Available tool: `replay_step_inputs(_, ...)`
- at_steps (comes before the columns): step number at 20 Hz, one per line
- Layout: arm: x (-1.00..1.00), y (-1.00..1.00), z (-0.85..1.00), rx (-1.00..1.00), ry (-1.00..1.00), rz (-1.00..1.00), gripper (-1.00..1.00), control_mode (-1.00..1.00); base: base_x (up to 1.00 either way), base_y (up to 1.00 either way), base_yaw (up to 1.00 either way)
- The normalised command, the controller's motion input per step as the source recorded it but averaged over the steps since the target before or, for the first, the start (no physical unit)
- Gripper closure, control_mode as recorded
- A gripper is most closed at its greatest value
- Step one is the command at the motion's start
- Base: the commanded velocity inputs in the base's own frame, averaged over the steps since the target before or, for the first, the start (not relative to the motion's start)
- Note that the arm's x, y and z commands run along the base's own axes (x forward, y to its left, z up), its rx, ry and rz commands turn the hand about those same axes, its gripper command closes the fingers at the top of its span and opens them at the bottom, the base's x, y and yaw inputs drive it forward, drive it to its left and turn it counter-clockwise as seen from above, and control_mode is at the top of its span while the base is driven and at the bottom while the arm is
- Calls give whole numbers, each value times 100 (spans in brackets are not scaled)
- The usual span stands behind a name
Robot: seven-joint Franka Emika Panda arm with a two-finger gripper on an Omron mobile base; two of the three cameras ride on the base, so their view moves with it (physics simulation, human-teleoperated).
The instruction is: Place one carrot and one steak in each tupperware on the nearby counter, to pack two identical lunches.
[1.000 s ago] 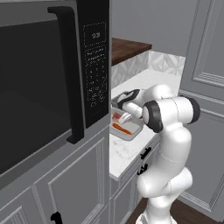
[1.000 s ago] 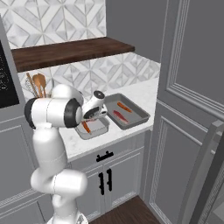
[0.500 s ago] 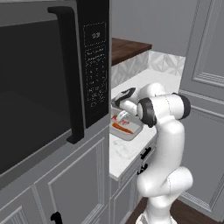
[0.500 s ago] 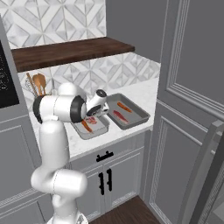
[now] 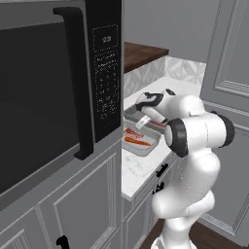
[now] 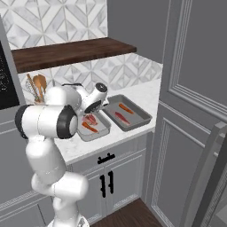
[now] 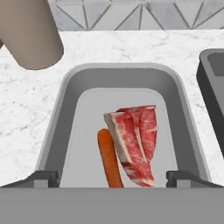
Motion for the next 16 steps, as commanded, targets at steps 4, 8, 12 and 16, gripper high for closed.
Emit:
replay_step_inputs(4, -100, -4, 69, 0, -3, 0, -100, -100, 0, 0, 0)
replay_step_inputs(8, -100, -7, 52, -2, 5, -4, -100, -100, 0, 0, 0)
replay_step_inputs(12, -100, -17, 69, -7, 7, -7, -100, -100, 0, 0, 0)
replay_step_inputs(16, -100, -19, 84, -5, 4, 0, -100, -100, 0, 0, 0)
